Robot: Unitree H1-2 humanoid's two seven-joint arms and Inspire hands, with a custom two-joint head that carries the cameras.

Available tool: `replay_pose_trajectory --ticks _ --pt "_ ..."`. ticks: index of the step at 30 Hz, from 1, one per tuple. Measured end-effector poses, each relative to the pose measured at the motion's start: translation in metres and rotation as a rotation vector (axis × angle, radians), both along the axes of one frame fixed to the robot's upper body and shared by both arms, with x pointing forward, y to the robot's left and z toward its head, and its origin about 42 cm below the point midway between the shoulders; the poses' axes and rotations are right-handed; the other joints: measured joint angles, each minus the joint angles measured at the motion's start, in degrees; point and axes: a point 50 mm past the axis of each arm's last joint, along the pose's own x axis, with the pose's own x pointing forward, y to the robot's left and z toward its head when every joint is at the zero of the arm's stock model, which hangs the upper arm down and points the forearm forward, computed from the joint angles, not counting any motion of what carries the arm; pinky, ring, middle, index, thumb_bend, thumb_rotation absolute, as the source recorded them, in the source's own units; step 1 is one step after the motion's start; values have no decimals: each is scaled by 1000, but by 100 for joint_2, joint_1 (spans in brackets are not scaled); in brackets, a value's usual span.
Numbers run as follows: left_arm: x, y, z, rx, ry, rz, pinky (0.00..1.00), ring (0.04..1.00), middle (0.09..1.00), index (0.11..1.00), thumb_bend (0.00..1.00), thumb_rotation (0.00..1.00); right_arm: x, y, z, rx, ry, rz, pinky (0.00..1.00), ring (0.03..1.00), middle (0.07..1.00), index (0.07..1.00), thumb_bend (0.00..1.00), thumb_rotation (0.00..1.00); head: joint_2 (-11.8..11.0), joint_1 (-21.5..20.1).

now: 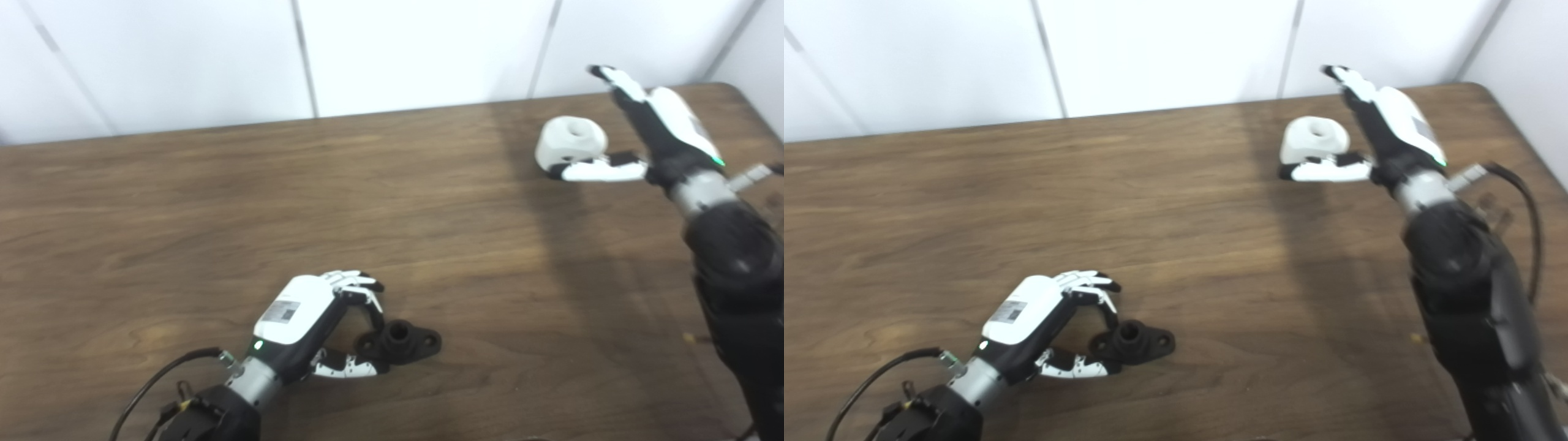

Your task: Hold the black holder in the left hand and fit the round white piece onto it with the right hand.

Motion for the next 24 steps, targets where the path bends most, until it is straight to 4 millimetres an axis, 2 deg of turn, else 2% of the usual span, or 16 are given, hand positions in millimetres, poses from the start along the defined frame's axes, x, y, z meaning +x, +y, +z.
replay_pose_trajectory --ticks 2,9,17,24 --pt "0 2 0 2 -4 -8 845 857 792 487 518 44 7 0 1 -18 10 -5 894 1000 1000 958 880 354 -149 -115" --pt "-3 8 -5 -22 1 1 863 868 798 488 518 45 31 -1 -5 -57 69 -21 917 1000 999 959 886 318 -335 -133" --pt "-4 11 -6 -31 7 0 872 870 800 487 519 46 39 -3 -9 -83 89 -41 966 1000 1000 975 867 321 -546 -230" --pt "-4 13 -6 -28 7 0 863 870 799 488 519 46 46 -9 -19 -89 143 -62 997 1000 1000 971 865 314 -598 -247"
